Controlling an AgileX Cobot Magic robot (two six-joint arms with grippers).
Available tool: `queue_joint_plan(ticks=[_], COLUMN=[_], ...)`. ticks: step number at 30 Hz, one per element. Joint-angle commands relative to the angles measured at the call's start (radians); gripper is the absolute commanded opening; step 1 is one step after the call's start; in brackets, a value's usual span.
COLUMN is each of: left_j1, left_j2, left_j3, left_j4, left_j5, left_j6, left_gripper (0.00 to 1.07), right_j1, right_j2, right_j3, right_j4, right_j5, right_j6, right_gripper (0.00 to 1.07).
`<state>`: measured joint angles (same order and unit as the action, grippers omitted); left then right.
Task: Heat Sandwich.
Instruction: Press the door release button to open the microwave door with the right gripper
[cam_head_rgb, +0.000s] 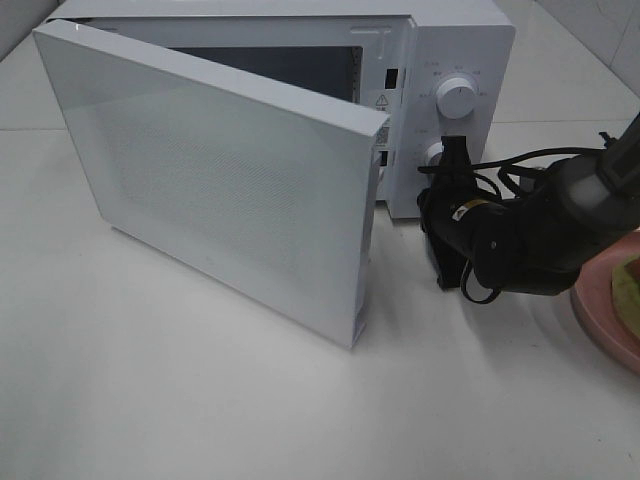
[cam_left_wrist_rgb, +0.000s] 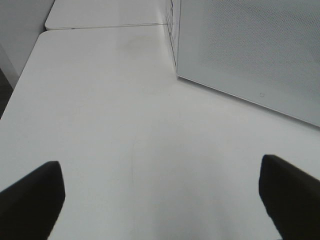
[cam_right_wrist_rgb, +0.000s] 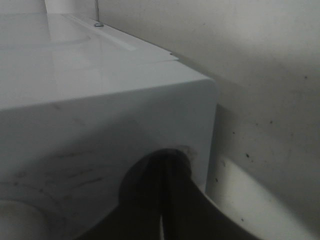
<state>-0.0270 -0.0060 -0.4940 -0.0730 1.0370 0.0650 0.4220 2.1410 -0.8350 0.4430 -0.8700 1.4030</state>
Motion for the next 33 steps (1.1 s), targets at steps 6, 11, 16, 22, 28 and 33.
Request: queue_joint_plan(ticks=[6, 11, 16, 22, 28, 33], left_j1=[0.003, 0.003, 0.003, 0.003, 0.003, 0.003], left_j2=[-0.025, -0.025, -0.025, -0.025, -0.025, -0.025], left_j3=[0.0, 0.0, 0.0, 0.0, 0.0, 0.0], left_j4=[-0.001, -0.001, -0.001, -0.001, -0.001, -0.001], left_j5=[-0.009, -0.009, -0.009, -0.009, -0.009, -0.009], left_j6=[0.001, 0.001, 0.001, 0.001, 0.001, 0.001], left_gripper=[1.01, 1.01, 1.01, 1.01, 1.01, 1.01], right_j1=[-0.026, -0.026, -0.024, -0.022, -0.022, -0.022], right_j2=[-0.015, -0.042, -0.056, -0.104, -0.171, -0.213], right_j3=[-0.074, -0.036, -0.003, 0.037, 0.093, 0.124], right_j4=[-0.045, -0.042, -0.051, -0.081, -0.106, -0.128], right_j5=[-0.142, -0.08, -0.004, 0.046, 0.159, 0.205], right_j6=[-0.009, -0.01, -0.006, -0.002, -0.002, -0.013], right_gripper=[0.01, 0.01, 0.01, 0.01, 0.01, 0.01])
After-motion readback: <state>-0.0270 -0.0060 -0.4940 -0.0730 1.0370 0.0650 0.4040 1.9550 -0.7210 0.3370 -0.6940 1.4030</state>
